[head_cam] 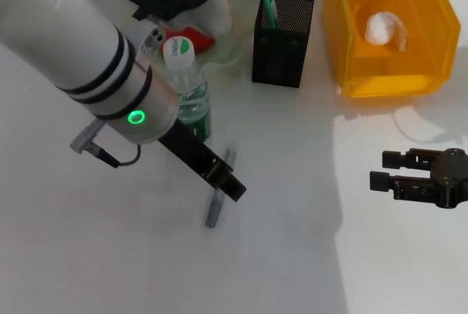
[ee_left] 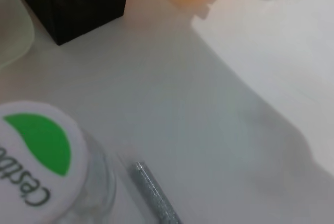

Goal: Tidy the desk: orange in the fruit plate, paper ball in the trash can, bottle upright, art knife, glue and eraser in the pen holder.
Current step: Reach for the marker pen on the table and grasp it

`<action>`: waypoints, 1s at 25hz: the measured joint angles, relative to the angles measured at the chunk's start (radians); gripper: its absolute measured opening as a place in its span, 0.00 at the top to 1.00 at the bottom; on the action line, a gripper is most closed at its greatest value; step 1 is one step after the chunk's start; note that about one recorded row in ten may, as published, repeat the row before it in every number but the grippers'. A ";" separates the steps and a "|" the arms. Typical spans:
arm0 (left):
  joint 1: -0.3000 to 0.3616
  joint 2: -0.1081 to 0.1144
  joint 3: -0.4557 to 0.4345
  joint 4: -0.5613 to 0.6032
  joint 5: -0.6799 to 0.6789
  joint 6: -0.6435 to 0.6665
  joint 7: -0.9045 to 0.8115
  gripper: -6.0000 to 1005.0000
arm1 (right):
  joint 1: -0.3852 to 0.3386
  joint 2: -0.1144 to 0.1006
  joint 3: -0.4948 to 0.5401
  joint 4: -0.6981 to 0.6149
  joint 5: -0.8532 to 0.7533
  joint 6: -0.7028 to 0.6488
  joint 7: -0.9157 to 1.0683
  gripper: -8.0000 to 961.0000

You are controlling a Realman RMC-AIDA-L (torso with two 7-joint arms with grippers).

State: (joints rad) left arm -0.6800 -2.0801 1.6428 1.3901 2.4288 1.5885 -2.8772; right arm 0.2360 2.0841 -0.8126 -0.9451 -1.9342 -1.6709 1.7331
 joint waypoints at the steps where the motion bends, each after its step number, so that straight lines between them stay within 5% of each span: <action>1: 0.000 0.000 0.000 0.000 0.000 0.000 0.000 0.23 | 0.000 0.000 0.000 0.000 0.000 0.000 0.000 0.29; 12: 0.023 0.000 0.079 -0.071 0.015 -0.130 0.000 0.37 | 0.003 -0.002 0.033 0.031 0.000 0.002 -0.011 0.29; 25: 0.034 0.000 0.149 -0.076 0.026 -0.190 0.001 0.38 | 0.011 -0.003 0.043 0.054 0.000 0.009 -0.012 0.29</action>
State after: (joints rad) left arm -0.6458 -2.0800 1.7916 1.3142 2.4544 1.3988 -2.8764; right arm 0.2472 2.0815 -0.7700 -0.8909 -1.9343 -1.6619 1.7207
